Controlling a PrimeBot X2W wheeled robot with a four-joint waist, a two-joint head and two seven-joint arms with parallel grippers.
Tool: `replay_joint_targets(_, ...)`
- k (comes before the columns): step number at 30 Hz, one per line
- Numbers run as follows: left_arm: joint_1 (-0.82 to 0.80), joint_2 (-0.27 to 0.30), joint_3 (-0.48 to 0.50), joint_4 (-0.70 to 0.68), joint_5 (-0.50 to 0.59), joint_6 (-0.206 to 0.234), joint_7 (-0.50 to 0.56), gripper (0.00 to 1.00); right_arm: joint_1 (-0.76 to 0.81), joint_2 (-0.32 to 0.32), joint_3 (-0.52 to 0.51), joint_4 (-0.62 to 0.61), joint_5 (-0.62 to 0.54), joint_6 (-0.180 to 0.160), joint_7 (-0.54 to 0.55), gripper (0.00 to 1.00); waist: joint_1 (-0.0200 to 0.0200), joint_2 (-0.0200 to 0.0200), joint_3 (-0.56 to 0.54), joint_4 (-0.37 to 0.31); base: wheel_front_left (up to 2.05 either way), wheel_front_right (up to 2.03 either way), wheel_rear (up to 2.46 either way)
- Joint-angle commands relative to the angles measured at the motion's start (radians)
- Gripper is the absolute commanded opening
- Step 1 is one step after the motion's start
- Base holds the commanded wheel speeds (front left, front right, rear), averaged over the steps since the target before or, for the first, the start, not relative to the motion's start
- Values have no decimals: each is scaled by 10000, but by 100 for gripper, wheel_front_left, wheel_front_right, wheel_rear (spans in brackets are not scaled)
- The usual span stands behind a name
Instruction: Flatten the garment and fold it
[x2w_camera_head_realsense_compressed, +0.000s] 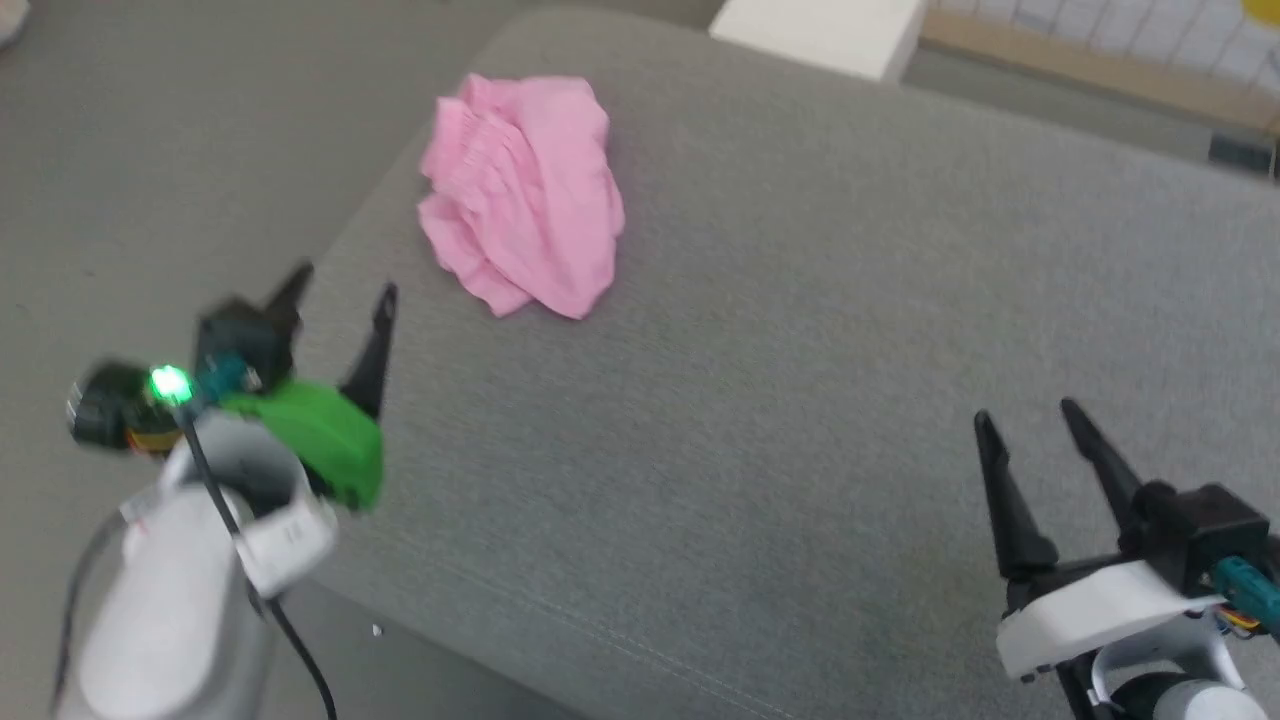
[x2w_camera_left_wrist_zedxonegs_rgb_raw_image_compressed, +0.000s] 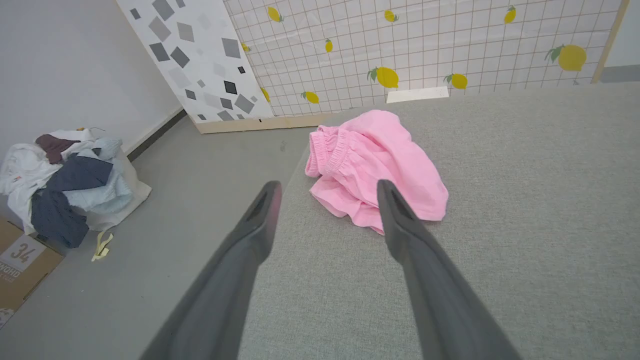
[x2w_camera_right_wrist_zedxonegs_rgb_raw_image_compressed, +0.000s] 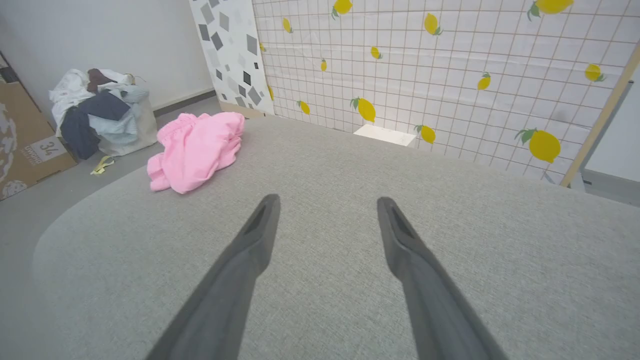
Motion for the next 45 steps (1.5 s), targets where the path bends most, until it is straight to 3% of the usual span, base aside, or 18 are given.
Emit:
replay_joint_targets(1, -556, 177, -35, 212, -210, -113, 142, 100, -213, -13, -49, -151, -112, -13, 54, 100, 0, 0, 1437, -964, 0, 0, 0)
replay_joint_targets(7, -2858, 1048, -543, 1487, -1759, -299, 1072, 100, -650, -209, -230, -603, -290, -13, 155, 100, 0, 0, 2672, -1650, 0, 0, 0)
replay_joint_targets(13, -5095, 2831, -1871, 2635, -4365, -307, 2316, 100, -1177, -247, -395, -897, -375, -13, 122, 100, 0, 0, 3722, -2267, 0, 0, 0)
replay_joint_targets(17, -6125, 3692, -2633, 3537, -5588, -308, 3096, 100, -1371, -255, -455, -884, -417, -13, 20, 100, 0, 0, 4180, -2554, 0, 0, 0)
replay_joint_targets(27, -7199, 4949, -4277, 4704, -7353, -309, 4329, 100, -1600, -160, -458, -709, -469, -13, -253, 100, 0, 0, 4693, -3025, 0, 0, 0)
replay_joint_targets(34, -7480, 5220, -5201, 5190, -7788, -310, 4793, 100, -1625, -115, -475, -602, -522, -13, -360, 100, 0, 0, 4815, -3040, 0, 0, 0)
replay_joint_targets(35, -7486, 5188, -5290, 5139, -7958, -310, 4828, 86, -1634, -110, -495, -581, -529, -13, -366, 100, 0, 0, 4810, -3015, 0, 0, 0)
replay_joint_targets(36, -7485, 5172, -5364, 5063, -8105, -310, 4862, 8, -1636, -105, -507, -568, -536, -13, -363, 100, 0, 0, 4809, -2996, 0, 0, 0)
replay_joint_targets(37, -7489, 5192, -5468, 4954, -8253, -310, 4878, 0, -1637, -100, -515, -554, -549, -13, -359, 100, 0, 0, 4806, -2973, 0, 0, 0)
replay_joint_targets(45, -7925, 5562, -5973, 5185, -8318, -310, 3735, 0, -1628, -74, -395, -238, -558, -13, -335, 100, 0, 0, 4276, -2889, 0, 0, 0)
